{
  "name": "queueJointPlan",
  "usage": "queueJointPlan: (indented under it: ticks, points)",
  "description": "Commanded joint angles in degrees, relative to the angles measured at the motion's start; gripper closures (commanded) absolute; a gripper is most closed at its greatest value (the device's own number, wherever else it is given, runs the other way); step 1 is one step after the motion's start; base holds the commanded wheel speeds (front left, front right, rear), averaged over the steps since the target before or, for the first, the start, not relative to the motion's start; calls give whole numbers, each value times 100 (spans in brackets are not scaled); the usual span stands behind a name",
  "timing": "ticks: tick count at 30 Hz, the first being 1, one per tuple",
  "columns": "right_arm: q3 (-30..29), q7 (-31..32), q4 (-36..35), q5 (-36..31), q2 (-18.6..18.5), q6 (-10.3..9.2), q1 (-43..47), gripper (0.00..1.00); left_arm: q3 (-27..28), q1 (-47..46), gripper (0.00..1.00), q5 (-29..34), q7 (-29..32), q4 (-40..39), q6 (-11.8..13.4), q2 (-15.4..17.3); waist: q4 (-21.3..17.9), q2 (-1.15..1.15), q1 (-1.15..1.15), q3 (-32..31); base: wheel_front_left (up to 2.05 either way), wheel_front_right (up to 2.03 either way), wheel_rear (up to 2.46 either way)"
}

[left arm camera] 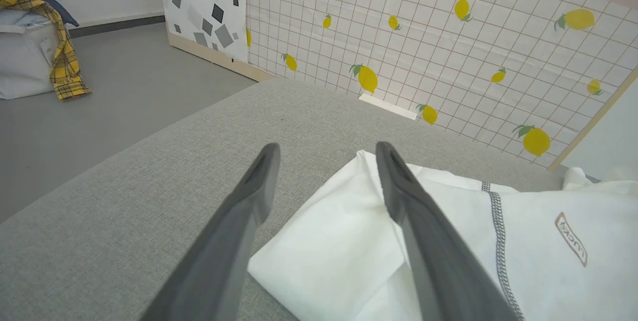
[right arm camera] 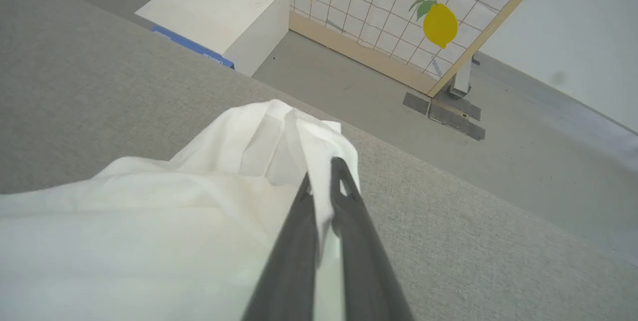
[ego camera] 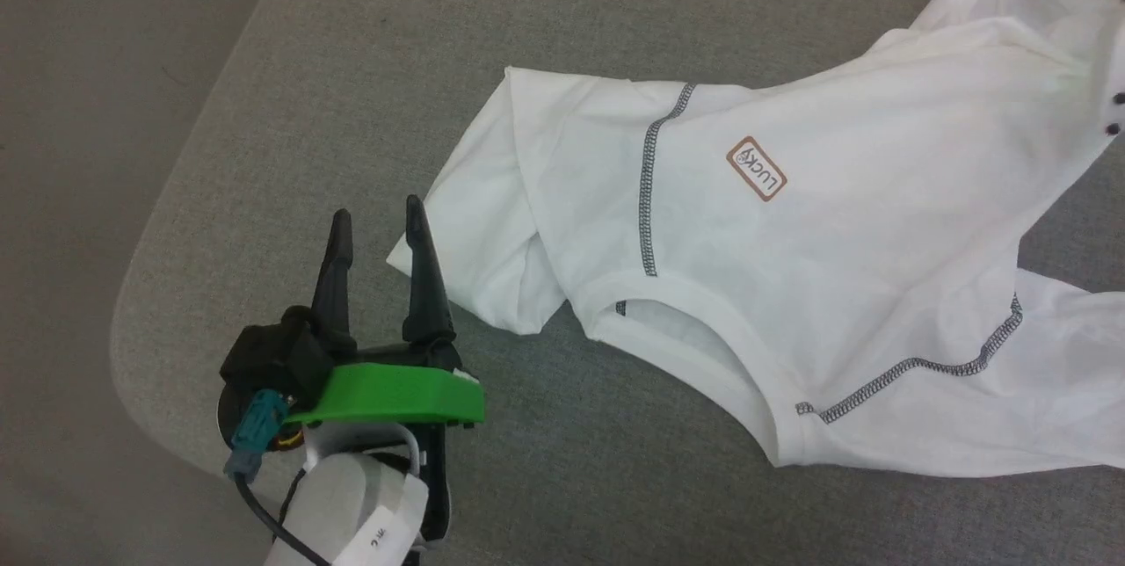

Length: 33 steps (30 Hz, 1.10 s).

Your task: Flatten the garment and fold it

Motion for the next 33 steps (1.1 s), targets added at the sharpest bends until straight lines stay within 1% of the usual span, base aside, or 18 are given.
queueJointPlan:
  ticks: [1, 4, 6, 8, 12, 14, 17, 19, 21, 24, 27, 33]
  points:
    - [62, -21, 50, 143, 68, -10, 101, 0, 2, -70, 0, 28, -25, 18, 34, -12, -69, 0, -1, -70, 0, 0, 0]
    - [96, -220, -61, 470, 183, -10, 387, 0, 59, -39, 0, 77, -25, 67, 19, -12, -222, 0, -1, -256, 0, 0, 0]
    - [59, -410, -318, 722, 296, -10, 704, 0, 124, 9, 0, 127, -25, 109, -14, -12, -359, 0, -1, -412, 0, 0, 0]
    - [36, -566, -716, 973, 426, -10, 1144, 0, 204, 79, 0, 183, -25, 154, -55, -12, -511, 0, -1, -581, 0, 0, 0]
    - [-75, -771, -1845, 1226, 719, -10, 2359, 0, 394, 266, 0, 301, -25, 247, -151, -12, -853, 0, -1, -930, 0, 0, 0]
    - [-196, -791, -2484, 1237, 945, -10, 3062, 0, 481, 355, 0, 360, -25, 290, -210, -12, -1016, 0, -1, -1090, 0, 0, 0]
    - [-518, -753, -3431, 1074, 1435, -10, 4148, 0, 578, 459, 0, 447, -25, 318, -287, -13, -1233, 0, -1, -1240, 0, 0, 0]
    - [-671, -698, -3915, 902, 1739, -10, 4749, 0, 629, 502, 0, 475, -25, 326, -329, -13, -1365, 0, -1, -1307, 0, 0, 0]
    - [-790, -630, -4220, 819, 1922, -10, 5227, 0, 654, 527, 0, 509, -25, 345, -377, -13, -1482, 0, -1, -1331, 0, 0, 0]
    - [-938, -530, -4376, 773, 2024, -10, 5656, 0, 693, 516, 0, 533, -25, 366, -425, -13, -1623, 0, -1, -1322, 0, 0, 0]
    - [-1083, -438, -4179, 974, 2037, -10, 5770, 0, 688, 478, 0, 545, -25, 371, -437, -13, -1698, 0, -1, -1292, 0, 0, 0]
    - [-1246, -303, -3699, 1058, 2039, -10, 5354, 0, 645, 380, 0, 535, -25, 322, -410, -13, -1670, 0, -1, -1121, 0, 0, 0]
